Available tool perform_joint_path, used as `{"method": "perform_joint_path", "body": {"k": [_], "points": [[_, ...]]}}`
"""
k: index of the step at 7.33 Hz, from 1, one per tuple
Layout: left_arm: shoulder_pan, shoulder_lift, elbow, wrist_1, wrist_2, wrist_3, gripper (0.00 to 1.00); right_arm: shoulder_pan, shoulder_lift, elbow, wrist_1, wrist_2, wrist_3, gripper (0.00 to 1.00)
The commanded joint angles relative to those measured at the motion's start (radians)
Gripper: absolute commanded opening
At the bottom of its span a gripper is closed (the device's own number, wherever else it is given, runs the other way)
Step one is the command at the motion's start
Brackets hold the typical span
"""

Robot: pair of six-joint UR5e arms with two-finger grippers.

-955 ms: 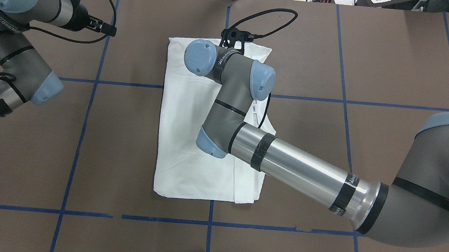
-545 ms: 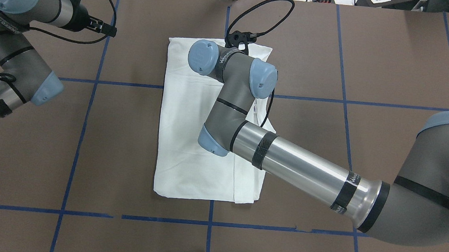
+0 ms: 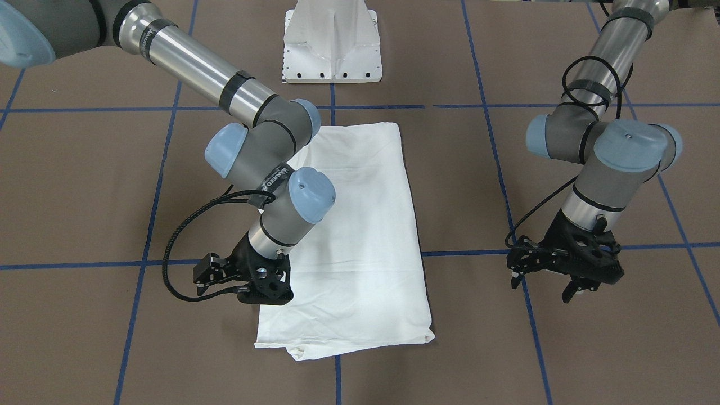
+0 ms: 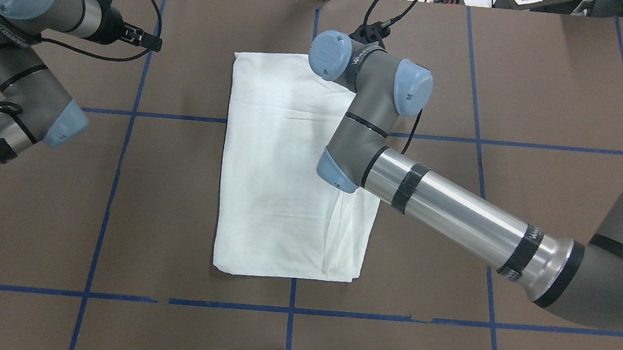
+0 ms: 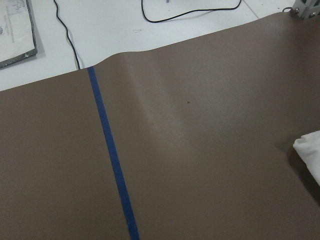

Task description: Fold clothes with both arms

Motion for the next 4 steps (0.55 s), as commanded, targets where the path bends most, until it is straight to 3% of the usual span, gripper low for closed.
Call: {"method": "perform_joint_path", "body": {"k": [1,2,4], "points": [[0.001,0.000,0.000,0.000,0.000,0.000,1.00,0.017,-0.028,0.108,0.002,0.013,-0.034,1.00],[0.001,0.000,0.000,0.000,-0.002,0.001,1.00,0.014,-0.028,0.173,0.003,0.112,0.015,1.00],[0.001,0.000,-0.002,0.000,-0.002,0.001,1.00,-0.072,-0.021,0.244,0.000,0.150,0.292,1.00]]}}
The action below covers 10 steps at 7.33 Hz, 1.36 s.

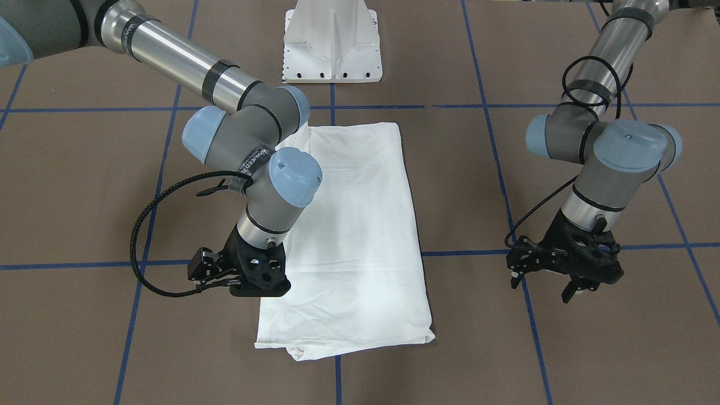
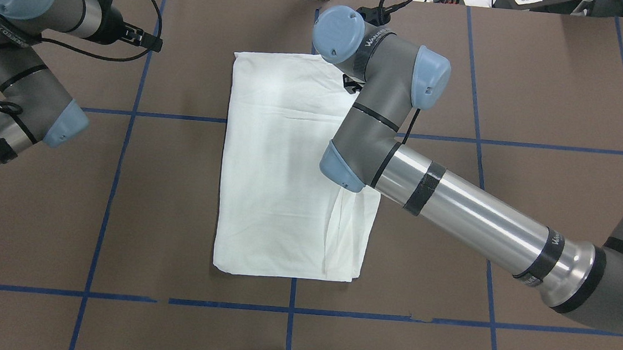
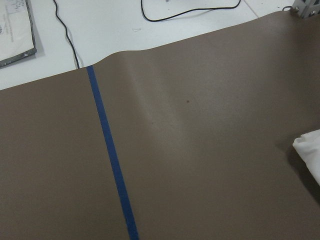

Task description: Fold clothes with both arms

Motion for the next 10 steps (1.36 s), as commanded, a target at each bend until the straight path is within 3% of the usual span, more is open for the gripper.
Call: {"method": "perform_joint_path", "body": {"k": [1,6,10], "points": [[0.000,0.000,-0.001,0.000,0.000,-0.001,1.00,-0.097,0.010,0.062,-0.011,0.011,0.235,1.00],[0.000,0.000,-0.004,0.000,0.000,0.001,1.00,-0.270,-0.010,0.197,-0.277,-0.050,0.340,1.00],[0.000,0.023,-0.016,-0.002,0.000,0.001,1.00,-0.317,-0.051,0.209,-0.356,-0.058,0.340,1.00]]}}
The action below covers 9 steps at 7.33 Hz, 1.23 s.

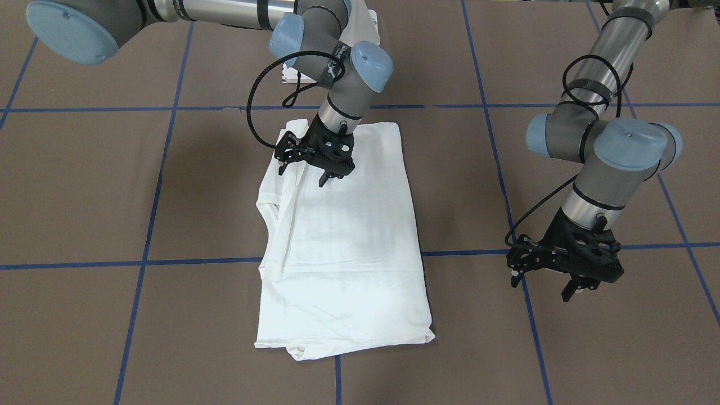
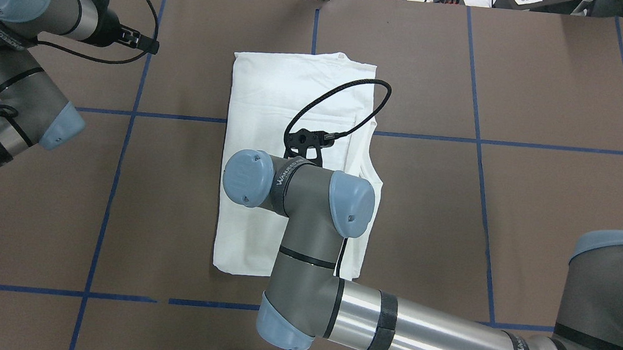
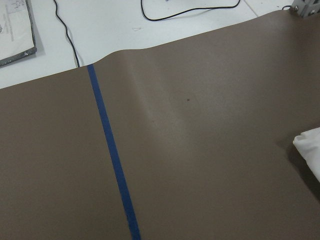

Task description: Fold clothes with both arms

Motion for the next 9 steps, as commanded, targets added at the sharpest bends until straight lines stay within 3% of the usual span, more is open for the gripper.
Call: {"method": "perform_joint_path", "body": {"k": [1,4,7,8,9], "points": [[0.000,0.009,-0.009,-0.002,0.000,0.000,1.00,-0.020,-0.046,0.046,-0.070,-0.002,-0.001,1.00],[0.000,0.009,-0.011,-0.002,-0.002,0.000,1.00,-0.046,-0.261,0.308,-0.191,-0.011,-0.053,1.00],[0.002,0.017,-0.037,0.003,-0.005,-0.001,1.00,-0.005,-0.315,0.476,-0.187,-0.033,-0.142,1.00],[0.006,0.044,-0.089,0.009,-0.006,-0.014,1.00,0.000,-0.350,0.572,-0.117,-0.031,-0.130,1.00],[0.041,0.084,-0.158,0.024,-0.026,-0.076,1.00,0.002,-0.458,0.664,0.085,-0.024,-0.124,1.00]]}}
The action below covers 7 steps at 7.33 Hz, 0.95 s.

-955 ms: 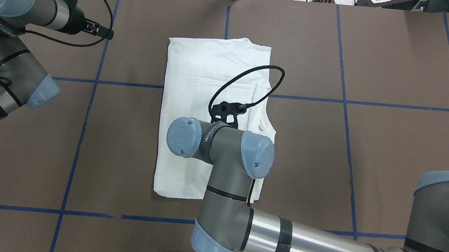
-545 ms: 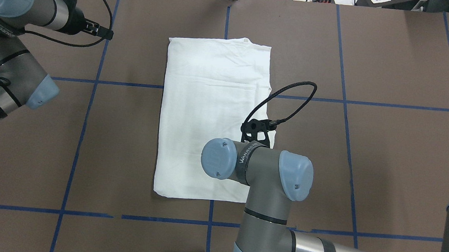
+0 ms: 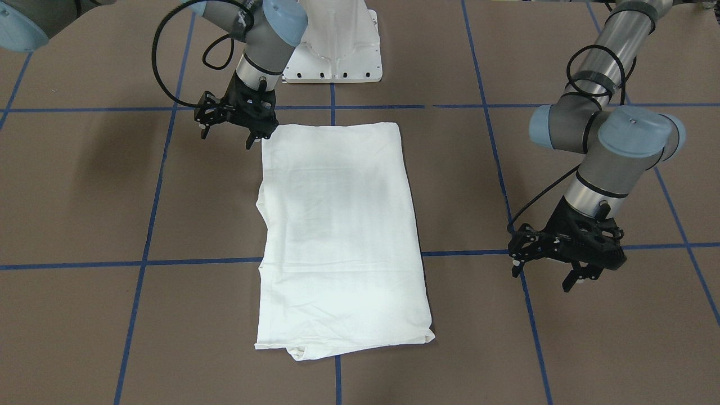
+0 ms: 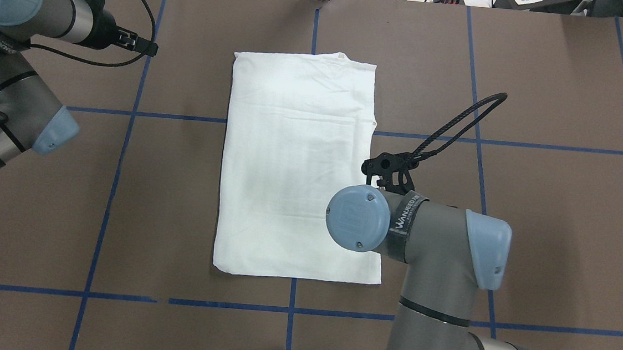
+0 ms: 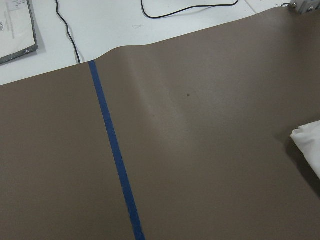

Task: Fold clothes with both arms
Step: 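Move both grippers down to the folded shirt's edge nearest the robot, then position both grippers at the near corners of the folded shirt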

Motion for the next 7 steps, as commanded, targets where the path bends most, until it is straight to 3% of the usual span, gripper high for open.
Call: {"method": "perform_joint_path", "body": {"k": [1,3,4,5,7], "points": [[0.069,0.081,-0.162,0.040,-0.016,-0.114,1.00,0.006,-0.219,0.182,0.369,0.014,0.005,1.00],[0.195,0.191,-0.379,0.110,-0.011,-0.282,1.00,0.006,-0.428,0.195,0.764,0.037,0.093,1.00],[0.274,0.228,-0.476,0.161,-0.001,-0.397,1.00,-0.002,-0.570,0.190,1.018,0.037,0.163,1.00],[0.362,0.264,-0.544,0.172,0.044,-0.532,1.00,-0.006,-0.686,0.180,1.196,0.032,0.254,1.00],[0.563,0.259,-0.540,0.172,0.246,-0.769,1.00,-0.008,-0.694,0.169,1.205,0.026,0.268,1.00]]}}
